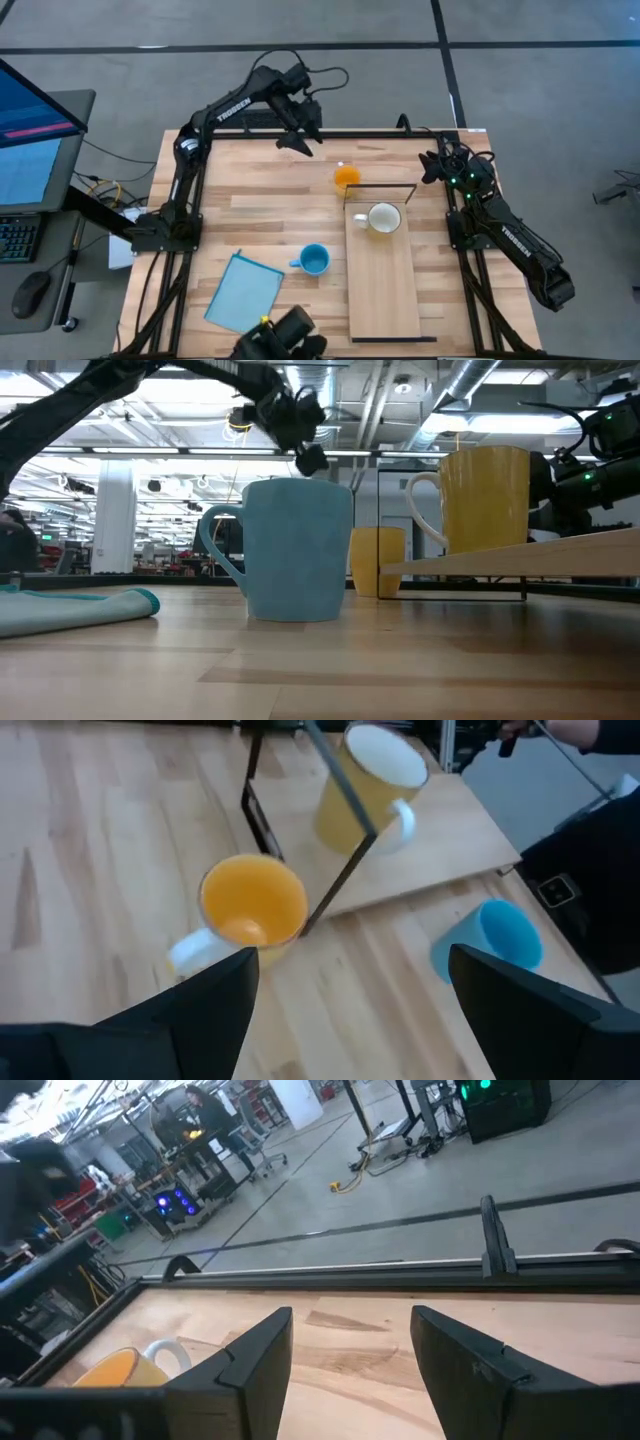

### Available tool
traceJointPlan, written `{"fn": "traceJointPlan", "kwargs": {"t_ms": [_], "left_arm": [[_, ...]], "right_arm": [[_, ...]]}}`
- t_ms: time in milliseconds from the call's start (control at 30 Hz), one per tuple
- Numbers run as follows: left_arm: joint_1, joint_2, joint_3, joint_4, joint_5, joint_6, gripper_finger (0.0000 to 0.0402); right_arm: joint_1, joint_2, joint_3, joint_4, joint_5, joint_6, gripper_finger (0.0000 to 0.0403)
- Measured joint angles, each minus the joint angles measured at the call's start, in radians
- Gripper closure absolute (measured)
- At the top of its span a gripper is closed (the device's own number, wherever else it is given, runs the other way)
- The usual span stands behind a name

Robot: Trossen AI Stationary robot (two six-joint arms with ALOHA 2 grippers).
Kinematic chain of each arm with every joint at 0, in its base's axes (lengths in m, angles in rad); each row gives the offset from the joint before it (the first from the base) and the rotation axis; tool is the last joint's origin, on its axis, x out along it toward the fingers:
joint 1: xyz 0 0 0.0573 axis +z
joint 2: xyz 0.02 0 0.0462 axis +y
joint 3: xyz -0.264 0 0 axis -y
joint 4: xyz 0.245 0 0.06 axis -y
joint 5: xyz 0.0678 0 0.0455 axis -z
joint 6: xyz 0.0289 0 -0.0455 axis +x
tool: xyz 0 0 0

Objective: Stack small to large cups/mugs on shelf
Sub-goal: Put the yellow cup on the shelf

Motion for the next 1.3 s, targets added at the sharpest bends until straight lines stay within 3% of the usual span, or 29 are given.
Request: {"fn": "traceJointPlan", "kwargs": {"t_ms": [133,267,400,567,967,1200,1300], "left_arm": [[0.03,0.0,-0.115,0.159,0.055,0.039,0.0083],[0.032,0.001,-0.198,0.363,0.083,-0.057,0.0083],[0.017,0.001,-0.232,0.434,0.085,-0.13,0.0083],[-0.008,0.001,-0.234,0.434,0.074,-0.11,0.0083],[-0.043,0.001,-0.234,0.453,-0.098,-0.096,0.0083],[-0.071,0.001,-0.234,0.457,-0.406,-0.081,0.0083],[-0.086,0.001,-0.234,0.458,-0.381,0.01,0.0083]], "right_arm": [[0.0,0.0,0.0,0.001,0.0,0.021,0.0177],[0.0,0.0,0.0,0.001,0.0,0.063,0.0177],[0.0,0.0,0.0,0.002,0.0,0.087,0.0177],[0.0,0.0,0.0,0.008,0.0,0.089,0.0177],[0.0,0.0,0.0,0.008,0.0,0.089,0.0177],[0.0,0.0,0.0,0.008,0.0,0.088,0.0177],[0.0,0.0,0.0,0.008,0.0,0.088,0.0177]]}}
